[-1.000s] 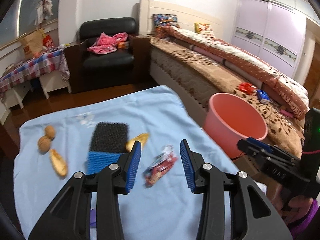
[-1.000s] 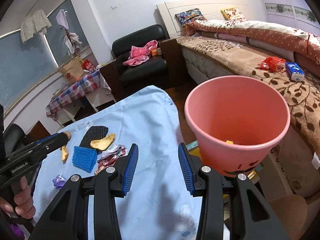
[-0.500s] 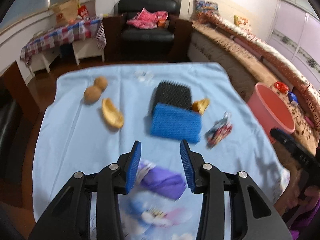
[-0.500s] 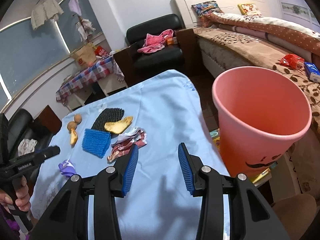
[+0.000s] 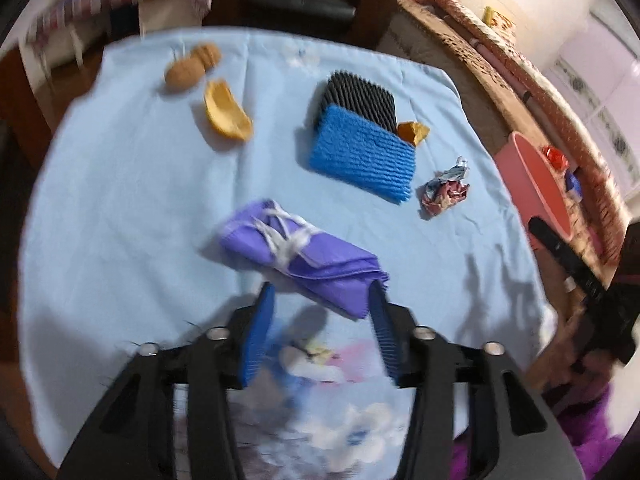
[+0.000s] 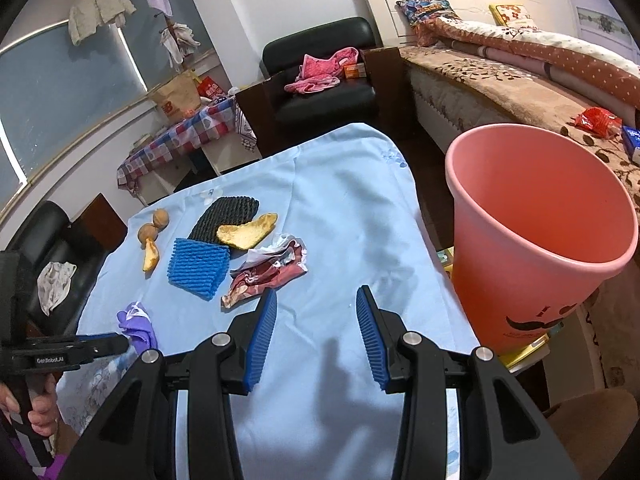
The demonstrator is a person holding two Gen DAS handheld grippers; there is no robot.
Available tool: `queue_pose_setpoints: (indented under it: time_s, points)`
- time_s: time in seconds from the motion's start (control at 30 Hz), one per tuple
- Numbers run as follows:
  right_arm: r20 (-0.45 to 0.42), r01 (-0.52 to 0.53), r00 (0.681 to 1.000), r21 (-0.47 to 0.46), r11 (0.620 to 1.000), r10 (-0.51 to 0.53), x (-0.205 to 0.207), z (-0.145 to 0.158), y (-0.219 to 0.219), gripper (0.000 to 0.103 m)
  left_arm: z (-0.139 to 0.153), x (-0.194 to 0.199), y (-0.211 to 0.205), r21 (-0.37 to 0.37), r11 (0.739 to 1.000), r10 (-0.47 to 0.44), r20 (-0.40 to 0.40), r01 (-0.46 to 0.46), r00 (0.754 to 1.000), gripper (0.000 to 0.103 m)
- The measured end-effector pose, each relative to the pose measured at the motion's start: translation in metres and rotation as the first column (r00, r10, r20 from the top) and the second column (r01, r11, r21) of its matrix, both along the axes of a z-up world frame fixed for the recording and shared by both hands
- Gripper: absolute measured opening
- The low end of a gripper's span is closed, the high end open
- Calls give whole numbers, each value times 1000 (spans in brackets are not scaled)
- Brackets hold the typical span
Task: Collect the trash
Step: 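Grasp the purple string-tied bundle with the left tool, then grasp the yellow crisp piece with the right tool while the left tool holds the purple bundle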
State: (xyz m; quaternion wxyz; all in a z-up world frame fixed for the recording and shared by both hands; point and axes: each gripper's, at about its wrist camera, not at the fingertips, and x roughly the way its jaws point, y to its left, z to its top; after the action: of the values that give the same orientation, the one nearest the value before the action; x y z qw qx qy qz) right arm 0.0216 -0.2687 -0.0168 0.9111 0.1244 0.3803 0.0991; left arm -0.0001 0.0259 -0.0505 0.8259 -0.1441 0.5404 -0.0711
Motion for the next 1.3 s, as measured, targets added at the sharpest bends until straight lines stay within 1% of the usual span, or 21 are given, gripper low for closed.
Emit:
queue_pose_setpoints:
  time_s: [0.03,0.1,0.2,0.3,0.43,0.53,0.57,0.63,0.77,0.93,1.0,1.07,1.2,1.3]
  points:
    - [1,0,1000,-1,1000,0,0,0,0,41,-3,3,0,-19,1000,16,-15,-16,1000,53]
    - [3,6,1000,-3,1000,-6,-1,1,-2,41,-5,7,0,-33,998,47,-31,-48,998,54]
    - [-2,16,1000,4,1000,-16,-1,-1,-5,41,-3,15,1,-56,994,94,-33,-96,995,54]
    - [-2,16,1000,5,1000,-16,-1,0,-6,41,1,24,2,-53,989,138,-24,-139,990,54]
    - [-2,8,1000,0,1000,-8,-1,-1,-4,41,2,34,-2,14,984,177,-17,-177,984,54]
    - [-5,5,1000,-4,1000,-5,0,-2,-4,41,1,35,-7,67,986,152,-3,-151,988,54]
    - [-6,6,1000,-4,1000,-6,0,-2,-4,41,-1,35,-13,116,984,135,4,-134,991,54]
    - [-12,7,1000,-5,1000,-7,1,-4,-4,41,-5,33,-16,181,976,117,14,-118,993,54]
    - [-17,0,1000,-11,1000,0,3,-4,-1,41,-8,28,-12,222,967,116,47,-123,992,54]
    - [-26,-24,999,-14,1000,24,5,-5,8,41,-5,23,-1,198,969,131,84,-145,988,53]
    - [-34,-38,999,-7,999,38,7,-6,12,41,-3,21,0,185,972,126,97,-142,987,42]
    - [-47,-55,997,14,998,56,9,-7,15,41,0,18,1,173,975,118,115,-137,986,35]
    - [-56,-82,995,46,996,84,14,-5,23,41,10,10,-2,181,976,90,186,-124,978,33]
    - [-43,-120,991,66,991,123,19,0,32,42,15,7,0,160,981,75,218,-112,973,33]
